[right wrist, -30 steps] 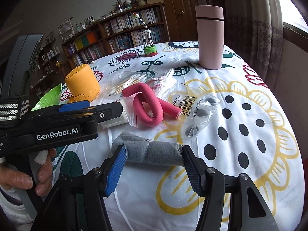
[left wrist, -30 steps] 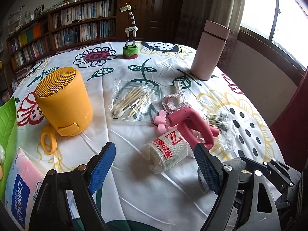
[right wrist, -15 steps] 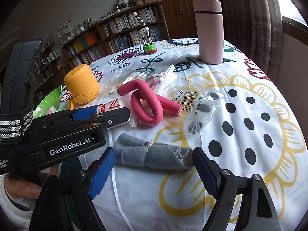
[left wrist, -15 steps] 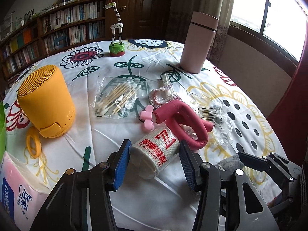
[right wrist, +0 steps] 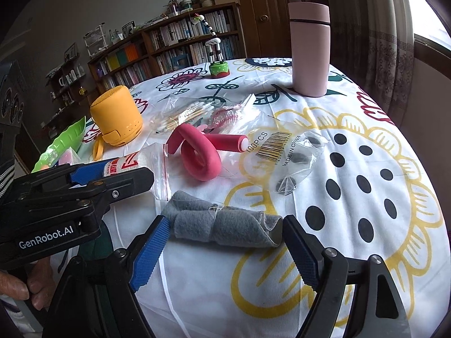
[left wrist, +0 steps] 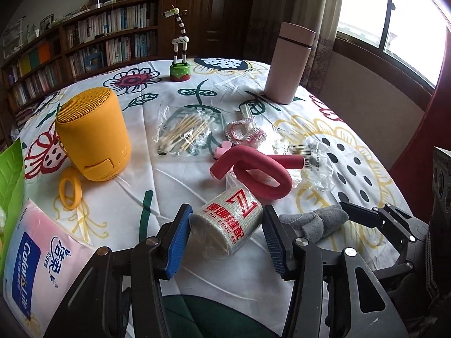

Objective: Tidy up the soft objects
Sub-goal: 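Lift the grey fabric with the right gripper while the left gripper grasps the white bandage roll, then place the bandage roll on the green plate with left gripper while right gripper carries grey fabric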

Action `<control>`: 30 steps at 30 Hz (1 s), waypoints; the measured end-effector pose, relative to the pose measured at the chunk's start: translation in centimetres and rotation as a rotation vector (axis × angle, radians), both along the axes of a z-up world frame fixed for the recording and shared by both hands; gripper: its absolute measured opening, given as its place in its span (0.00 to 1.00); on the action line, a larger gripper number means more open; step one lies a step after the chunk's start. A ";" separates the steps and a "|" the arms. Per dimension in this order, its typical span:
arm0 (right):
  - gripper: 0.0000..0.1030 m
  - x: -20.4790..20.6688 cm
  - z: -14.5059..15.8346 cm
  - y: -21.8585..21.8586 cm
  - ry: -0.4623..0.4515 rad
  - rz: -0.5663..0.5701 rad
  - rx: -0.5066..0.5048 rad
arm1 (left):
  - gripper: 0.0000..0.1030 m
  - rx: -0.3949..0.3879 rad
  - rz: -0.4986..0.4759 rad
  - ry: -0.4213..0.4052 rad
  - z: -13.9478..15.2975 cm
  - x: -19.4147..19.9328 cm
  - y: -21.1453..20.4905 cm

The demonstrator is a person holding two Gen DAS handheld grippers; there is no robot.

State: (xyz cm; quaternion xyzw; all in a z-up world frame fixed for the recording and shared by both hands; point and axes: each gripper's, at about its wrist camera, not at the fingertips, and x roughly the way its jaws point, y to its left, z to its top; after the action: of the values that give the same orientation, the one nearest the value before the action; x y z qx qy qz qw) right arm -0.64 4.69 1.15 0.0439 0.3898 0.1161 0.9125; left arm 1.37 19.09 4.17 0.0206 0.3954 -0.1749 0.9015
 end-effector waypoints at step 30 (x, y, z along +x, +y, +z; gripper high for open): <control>0.60 -0.9 1.0 0.6 -0.029 -0.018 0.031 | 0.50 -0.060 0.110 -0.072 2.6 -2.6 4.4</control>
State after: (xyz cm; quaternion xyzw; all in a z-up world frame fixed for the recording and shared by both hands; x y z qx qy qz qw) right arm -1.51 5.24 2.15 0.0599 0.3743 0.1148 0.9182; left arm -1.27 23.50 6.77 -0.0221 0.3578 -0.1362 0.9235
